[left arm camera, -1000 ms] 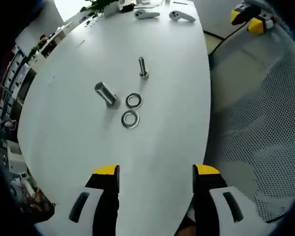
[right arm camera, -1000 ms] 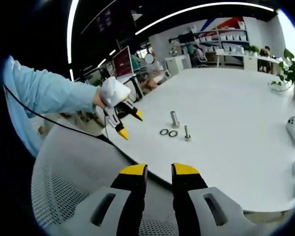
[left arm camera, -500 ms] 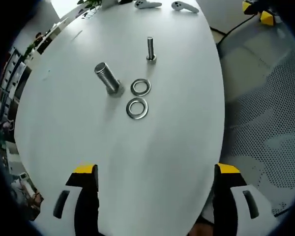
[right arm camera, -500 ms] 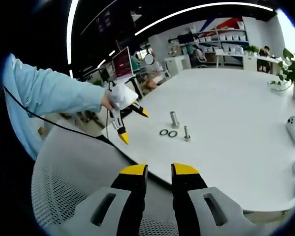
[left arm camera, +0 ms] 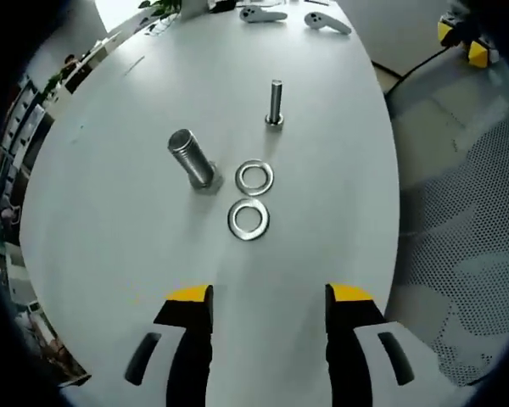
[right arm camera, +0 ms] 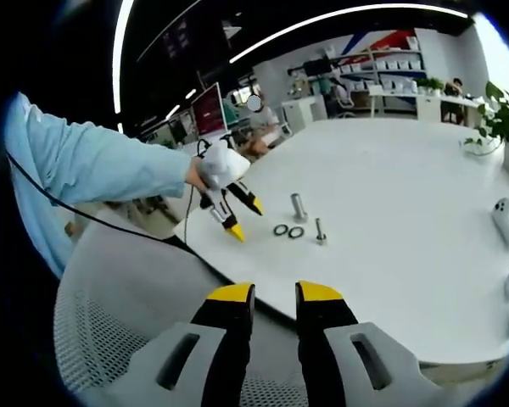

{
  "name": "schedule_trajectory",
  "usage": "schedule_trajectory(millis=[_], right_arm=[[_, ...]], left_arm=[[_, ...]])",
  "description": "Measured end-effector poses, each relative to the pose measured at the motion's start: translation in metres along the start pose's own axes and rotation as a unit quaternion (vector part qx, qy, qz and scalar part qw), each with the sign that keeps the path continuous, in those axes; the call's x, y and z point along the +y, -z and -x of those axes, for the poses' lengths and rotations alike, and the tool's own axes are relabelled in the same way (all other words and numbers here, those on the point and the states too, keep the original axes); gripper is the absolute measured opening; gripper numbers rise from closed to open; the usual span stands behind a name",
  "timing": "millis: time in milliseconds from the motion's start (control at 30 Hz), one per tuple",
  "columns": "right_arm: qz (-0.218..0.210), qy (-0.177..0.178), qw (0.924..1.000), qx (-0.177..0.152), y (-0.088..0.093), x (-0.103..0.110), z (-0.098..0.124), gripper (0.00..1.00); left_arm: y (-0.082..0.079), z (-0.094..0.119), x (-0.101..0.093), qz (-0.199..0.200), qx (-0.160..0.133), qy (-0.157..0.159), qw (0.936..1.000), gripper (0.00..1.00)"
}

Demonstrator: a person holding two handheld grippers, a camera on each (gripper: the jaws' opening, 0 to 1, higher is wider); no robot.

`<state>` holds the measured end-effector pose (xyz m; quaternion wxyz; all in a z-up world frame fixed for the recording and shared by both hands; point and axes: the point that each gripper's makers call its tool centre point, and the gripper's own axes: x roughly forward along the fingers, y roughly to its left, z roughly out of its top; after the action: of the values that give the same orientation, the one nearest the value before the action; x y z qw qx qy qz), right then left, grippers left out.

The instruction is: Place the washer onto the threaded stud by aligning its center hole with the stud, sliding it down to the base, and recovering from edge contact or off-axis alignment until the washer reaches the visible bottom stop.

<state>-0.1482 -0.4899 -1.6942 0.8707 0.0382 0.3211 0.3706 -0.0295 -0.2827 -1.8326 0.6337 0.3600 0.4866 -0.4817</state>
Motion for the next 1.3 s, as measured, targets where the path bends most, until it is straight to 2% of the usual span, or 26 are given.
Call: schedule_trajectory(millis=[300, 400, 467, 533, 600, 933, 1067, 1200, 1300], right_arm=[[-0.004, 0.002, 1.0000, -0.004, -0.001, -0.001, 0.000, 0.22], [-0.004, 0.002, 1.0000, -0.004, -0.001, -0.001, 0.000, 0.22], [-0.004, 0.002, 1.0000, -0.004, -0.001, 0.000, 0.000, 0.22], [-0.004, 0.002, 1.0000, -0.003, 0.000, -0.001, 0.001, 0.22], [-0.004, 0.003, 1.0000, -0.004, 0.000, -0.001, 0.001, 0.22], [0.002, -0.003, 1.0000, 0.007, 0.002, 0.001, -0.001, 0.22], [0.003, -0.002, 1.0000, 0.008, 0.003, 0.001, -0.001, 0.22], [0.002, -0.002, 1.0000, 0.009, 0.003, 0.001, -0.001, 0.22], [0.002, -0.001, 1.0000, 0.009, 0.003, 0.000, -0.001, 0.22]], left_arm=[[-0.025, -0.017, 0.003, -0.015, -0.003, 0.002, 0.9999, 0.43], [-0.029, -0.023, 0.003, -0.013, 0.002, 0.005, 0.9999, 0.43], [-0.029, -0.024, 0.005, -0.033, 0.013, -0.004, 0.9994, 0.41], [-0.033, -0.024, 0.006, -0.027, 0.011, 0.000, 0.9996, 0.40], [-0.034, -0.024, 0.008, -0.030, 0.012, -0.001, 0.9995, 0.39], [-0.035, -0.031, 0.012, -0.081, 0.062, 0.010, 0.9947, 0.41], [-0.035, -0.032, 0.015, -0.086, 0.070, 0.011, 0.9937, 0.41], [-0.036, -0.032, 0.019, -0.071, 0.072, 0.008, 0.9949, 0.38], [-0.037, -0.032, 0.017, -0.082, 0.070, 0.007, 0.9941, 0.37]])
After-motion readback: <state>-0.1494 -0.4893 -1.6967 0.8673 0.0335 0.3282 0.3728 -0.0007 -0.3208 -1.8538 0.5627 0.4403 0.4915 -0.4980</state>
